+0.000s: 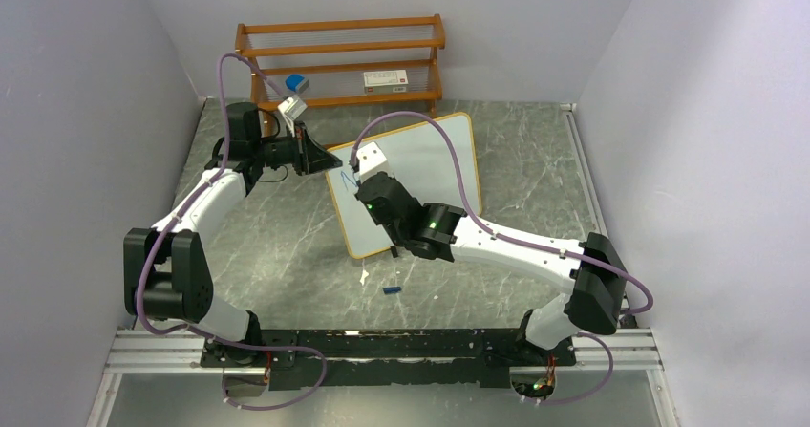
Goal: Write a sentence on the whiteboard
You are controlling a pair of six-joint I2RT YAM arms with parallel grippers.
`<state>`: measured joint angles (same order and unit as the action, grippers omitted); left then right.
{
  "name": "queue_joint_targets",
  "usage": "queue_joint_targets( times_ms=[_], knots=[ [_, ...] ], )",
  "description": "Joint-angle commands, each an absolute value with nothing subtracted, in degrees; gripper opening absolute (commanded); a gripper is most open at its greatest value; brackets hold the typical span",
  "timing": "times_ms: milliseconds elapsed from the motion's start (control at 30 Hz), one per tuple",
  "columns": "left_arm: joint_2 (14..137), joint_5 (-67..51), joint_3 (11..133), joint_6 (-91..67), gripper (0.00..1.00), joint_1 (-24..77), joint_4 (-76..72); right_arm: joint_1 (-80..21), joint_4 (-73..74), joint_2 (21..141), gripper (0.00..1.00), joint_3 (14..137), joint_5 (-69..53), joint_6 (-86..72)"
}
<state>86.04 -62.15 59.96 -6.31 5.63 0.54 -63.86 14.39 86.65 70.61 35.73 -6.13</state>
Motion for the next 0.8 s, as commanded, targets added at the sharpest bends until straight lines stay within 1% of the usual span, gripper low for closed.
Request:
queue_joint_targets(
  times_ms=[0,767],
  knots=[
    [88.7,-55.6,58.1,2.0,0.05,7.6,6.2,-63.4,11.6,86.9,0.00,70.9,37.5,-5.6],
    [88.6,-55.4,58.2,2.2,0.05,7.6,6.4,-63.4,10.0,87.8,0.00,71.7,37.3,-5.0]
  ],
)
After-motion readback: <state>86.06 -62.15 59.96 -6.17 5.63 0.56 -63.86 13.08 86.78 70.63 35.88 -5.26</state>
